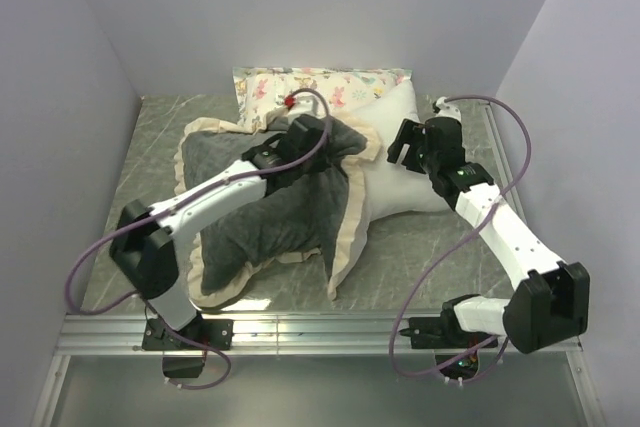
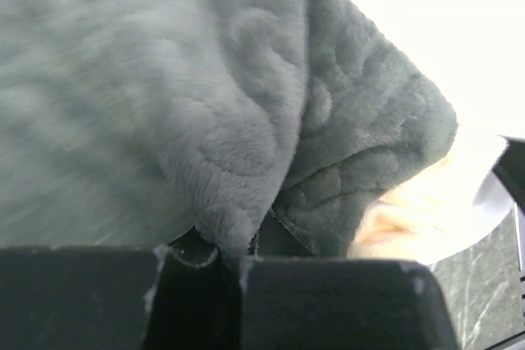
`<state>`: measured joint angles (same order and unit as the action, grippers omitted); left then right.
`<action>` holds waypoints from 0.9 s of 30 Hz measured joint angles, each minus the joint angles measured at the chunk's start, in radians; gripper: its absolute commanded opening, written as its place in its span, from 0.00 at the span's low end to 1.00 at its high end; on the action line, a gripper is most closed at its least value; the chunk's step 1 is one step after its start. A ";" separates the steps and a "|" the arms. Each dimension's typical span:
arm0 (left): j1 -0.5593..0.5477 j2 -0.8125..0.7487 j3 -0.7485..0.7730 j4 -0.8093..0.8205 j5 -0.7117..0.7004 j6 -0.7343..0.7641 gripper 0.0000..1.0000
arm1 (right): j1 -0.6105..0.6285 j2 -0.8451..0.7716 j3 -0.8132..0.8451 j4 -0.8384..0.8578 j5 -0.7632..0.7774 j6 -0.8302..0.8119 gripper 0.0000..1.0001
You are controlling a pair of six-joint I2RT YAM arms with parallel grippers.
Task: Remove the pillowcase from the pillow
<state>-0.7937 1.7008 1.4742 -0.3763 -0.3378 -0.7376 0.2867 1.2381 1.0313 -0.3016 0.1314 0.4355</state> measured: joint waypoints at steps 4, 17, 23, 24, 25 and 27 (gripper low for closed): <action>0.064 -0.182 -0.132 -0.032 -0.005 0.000 0.01 | -0.037 0.052 -0.015 0.031 -0.060 0.007 0.86; 0.212 -0.423 -0.422 0.019 0.076 -0.032 0.01 | 0.025 -0.050 -0.062 0.090 -0.068 -0.007 0.90; 0.217 -0.412 -0.420 0.039 0.087 -0.034 0.00 | 0.193 -0.018 -0.027 0.093 -0.031 -0.061 0.97; 0.217 -0.411 -0.417 0.038 0.087 -0.033 0.00 | 0.201 0.013 -0.019 0.093 -0.035 -0.066 0.98; 0.217 -0.408 -0.412 0.034 0.087 -0.033 0.01 | 0.207 0.053 -0.009 0.093 -0.038 -0.071 0.98; 0.219 -0.399 -0.389 0.021 0.088 -0.030 0.01 | 0.209 0.142 0.013 0.093 -0.045 -0.082 0.98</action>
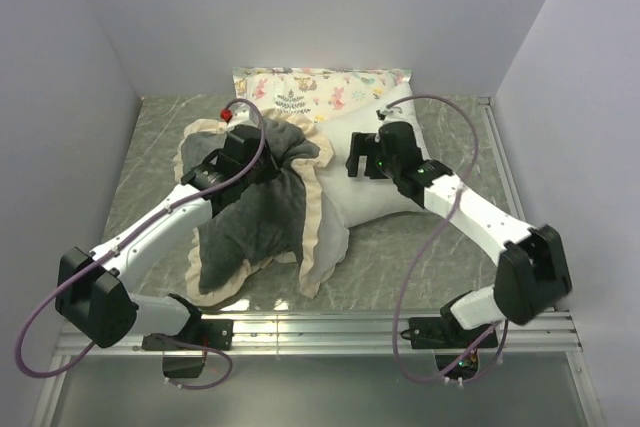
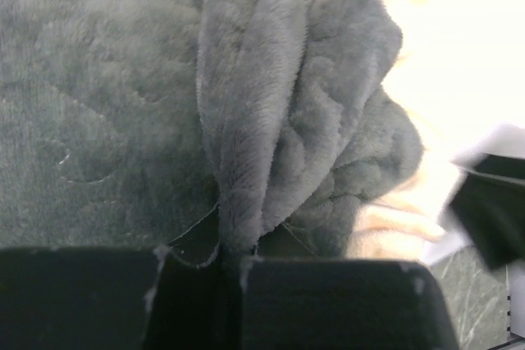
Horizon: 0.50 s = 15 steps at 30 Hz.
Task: Remove the pillowcase from the pillow
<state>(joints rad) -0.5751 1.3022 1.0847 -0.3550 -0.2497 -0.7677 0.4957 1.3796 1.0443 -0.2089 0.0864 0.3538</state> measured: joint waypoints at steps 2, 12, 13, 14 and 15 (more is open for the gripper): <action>0.001 0.013 0.027 -0.008 0.005 0.004 0.00 | 0.000 0.080 0.032 -0.001 0.000 -0.008 0.85; 0.052 0.045 0.083 -0.036 0.051 0.032 0.00 | -0.007 0.105 0.132 -0.085 0.046 0.017 0.00; 0.067 0.043 0.088 -0.042 0.063 0.034 0.00 | -0.018 0.082 0.130 -0.099 0.042 0.020 0.00; 0.081 0.041 0.094 -0.054 0.077 0.037 0.00 | -0.037 0.049 0.128 -0.118 0.031 0.024 0.00; 0.094 0.038 0.096 -0.056 0.082 0.039 0.00 | -0.061 0.009 0.128 -0.145 0.022 0.030 0.00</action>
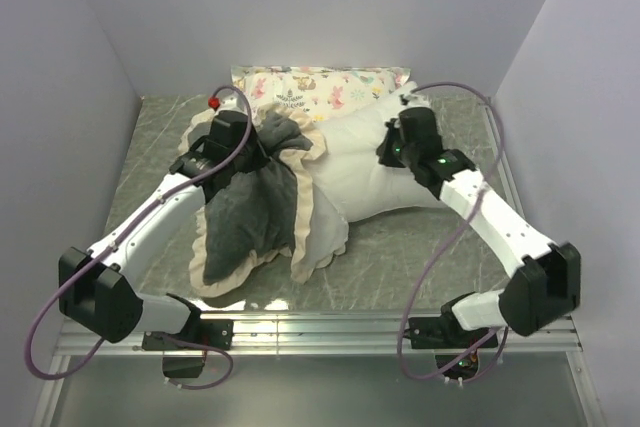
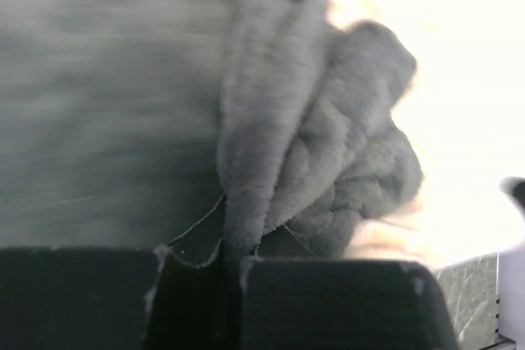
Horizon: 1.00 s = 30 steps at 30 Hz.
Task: Remove the pillowcase from the pillow
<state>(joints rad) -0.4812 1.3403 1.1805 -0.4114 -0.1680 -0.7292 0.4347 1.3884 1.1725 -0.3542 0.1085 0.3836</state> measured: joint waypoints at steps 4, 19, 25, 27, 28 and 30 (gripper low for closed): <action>0.090 -0.033 0.004 -0.027 0.054 0.003 0.00 | -0.102 -0.105 0.024 -0.100 -0.002 0.002 0.00; 0.432 -0.135 -0.204 0.043 0.359 -0.079 0.00 | -0.198 -0.107 -0.006 -0.120 -0.191 0.058 0.00; 0.426 -0.067 -0.275 0.137 0.370 -0.090 0.00 | -0.138 -0.114 -0.029 -0.108 -0.083 0.026 0.59; 0.423 -0.054 -0.275 0.157 0.351 -0.084 0.00 | -0.067 -0.144 -0.029 -0.099 0.003 -0.008 0.72; 0.419 -0.043 -0.268 0.160 0.339 -0.080 0.00 | -0.008 -0.164 -0.029 -0.088 0.036 -0.024 0.75; 0.410 -0.023 -0.249 0.156 0.326 -0.075 0.00 | 0.080 -0.186 -0.026 -0.065 0.058 -0.053 0.81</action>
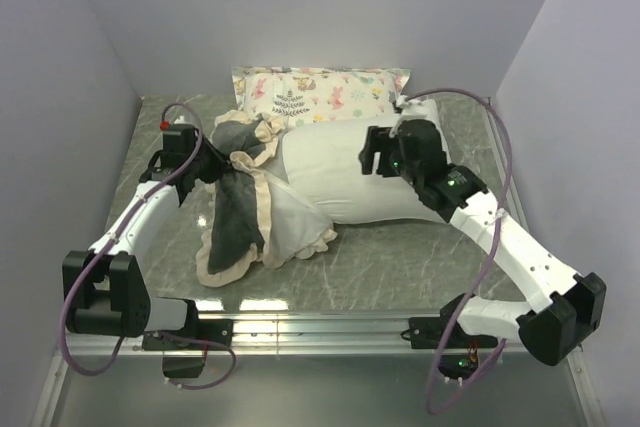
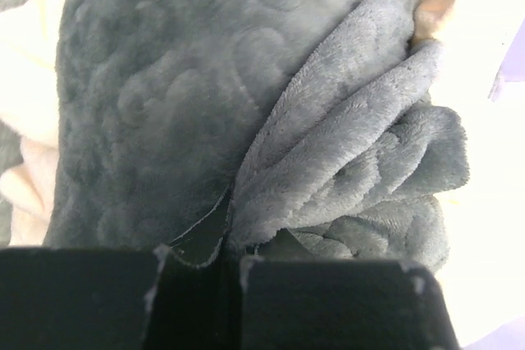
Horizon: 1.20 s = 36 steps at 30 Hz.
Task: Remove the pillowcase from the pillow
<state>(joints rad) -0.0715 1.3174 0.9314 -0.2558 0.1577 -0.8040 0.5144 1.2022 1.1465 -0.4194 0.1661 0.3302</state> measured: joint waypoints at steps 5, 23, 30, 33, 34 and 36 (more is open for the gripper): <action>-0.034 0.066 0.097 -0.027 -0.026 0.032 0.01 | 0.180 0.069 0.063 0.049 0.014 -0.068 0.86; -0.201 -0.213 0.060 -0.145 -0.277 0.079 0.87 | 0.174 0.466 0.162 0.096 -0.076 -0.005 0.00; -0.212 -0.329 -0.137 -0.161 -0.319 0.028 0.87 | 0.137 0.457 0.162 0.094 -0.151 0.029 0.00; -0.215 -0.303 -0.169 -0.144 -0.272 0.017 0.79 | 0.135 0.457 0.162 0.093 -0.156 0.032 0.00; -0.216 -0.288 -0.170 -0.132 -0.257 0.013 0.74 | 0.135 0.457 0.162 0.093 -0.156 0.032 0.00; -0.216 -0.264 -0.170 -0.115 -0.243 0.010 0.54 | 0.134 0.457 0.162 0.092 -0.156 0.032 0.00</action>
<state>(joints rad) -0.2871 1.0531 0.7612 -0.3706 -0.0849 -0.7944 0.6483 1.6588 1.3087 -0.3271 0.0105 0.3626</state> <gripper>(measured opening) 0.744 0.023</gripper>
